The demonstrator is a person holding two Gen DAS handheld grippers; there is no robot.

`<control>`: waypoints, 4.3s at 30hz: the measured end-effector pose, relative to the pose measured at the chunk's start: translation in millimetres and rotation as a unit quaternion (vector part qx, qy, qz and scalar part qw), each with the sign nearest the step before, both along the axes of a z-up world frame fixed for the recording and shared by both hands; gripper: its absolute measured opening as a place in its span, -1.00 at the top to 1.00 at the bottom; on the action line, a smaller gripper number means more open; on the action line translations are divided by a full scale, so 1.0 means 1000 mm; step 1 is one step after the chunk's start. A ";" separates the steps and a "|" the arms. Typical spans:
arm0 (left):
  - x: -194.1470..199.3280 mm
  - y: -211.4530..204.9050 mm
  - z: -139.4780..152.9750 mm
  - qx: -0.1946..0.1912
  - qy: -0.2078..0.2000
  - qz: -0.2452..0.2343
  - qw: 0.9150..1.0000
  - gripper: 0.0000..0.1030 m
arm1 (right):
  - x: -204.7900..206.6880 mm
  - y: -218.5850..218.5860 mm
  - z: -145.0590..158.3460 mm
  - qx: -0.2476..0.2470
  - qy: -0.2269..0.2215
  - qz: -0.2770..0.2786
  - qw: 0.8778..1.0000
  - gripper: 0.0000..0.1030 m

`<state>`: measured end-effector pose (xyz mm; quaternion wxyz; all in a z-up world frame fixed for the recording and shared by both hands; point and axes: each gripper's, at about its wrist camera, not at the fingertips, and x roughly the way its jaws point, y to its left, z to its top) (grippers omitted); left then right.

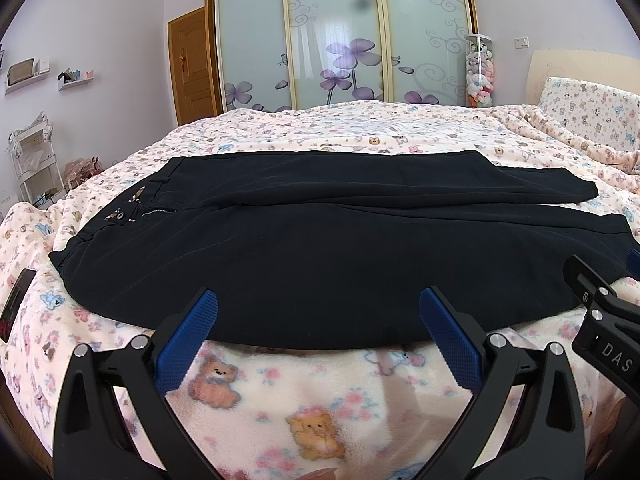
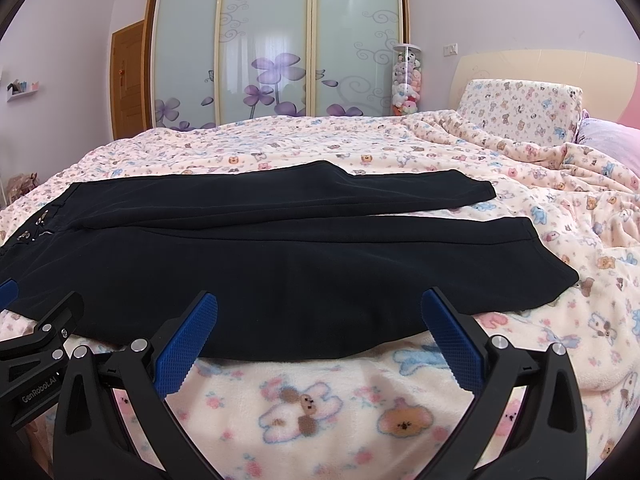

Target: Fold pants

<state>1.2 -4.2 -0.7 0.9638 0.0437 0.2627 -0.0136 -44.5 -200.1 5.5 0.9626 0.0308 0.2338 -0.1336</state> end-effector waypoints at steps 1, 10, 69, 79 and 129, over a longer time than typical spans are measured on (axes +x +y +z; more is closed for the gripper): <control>0.000 0.001 0.000 0.000 0.000 0.000 1.000 -0.97 | 0.000 0.000 0.000 0.000 0.000 0.000 1.000 -0.97; -0.001 -0.003 -0.003 -0.002 0.004 -0.001 1.000 -0.97 | -0.004 -0.006 0.004 0.021 -0.010 0.007 1.000 -0.97; 0.078 0.007 -0.024 -0.205 0.133 -0.078 0.967 -0.96 | 0.171 -0.365 0.056 0.234 0.010 -0.008 0.972 0.83; 0.060 0.027 -0.001 -0.238 0.058 -0.038 0.969 -0.96 | 0.005 -0.303 0.013 0.246 0.035 -0.005 0.969 0.82; 0.044 0.057 0.019 -0.230 -0.015 0.058 0.971 -0.96 | -0.047 -0.283 -0.028 0.490 0.045 -0.181 0.852 0.02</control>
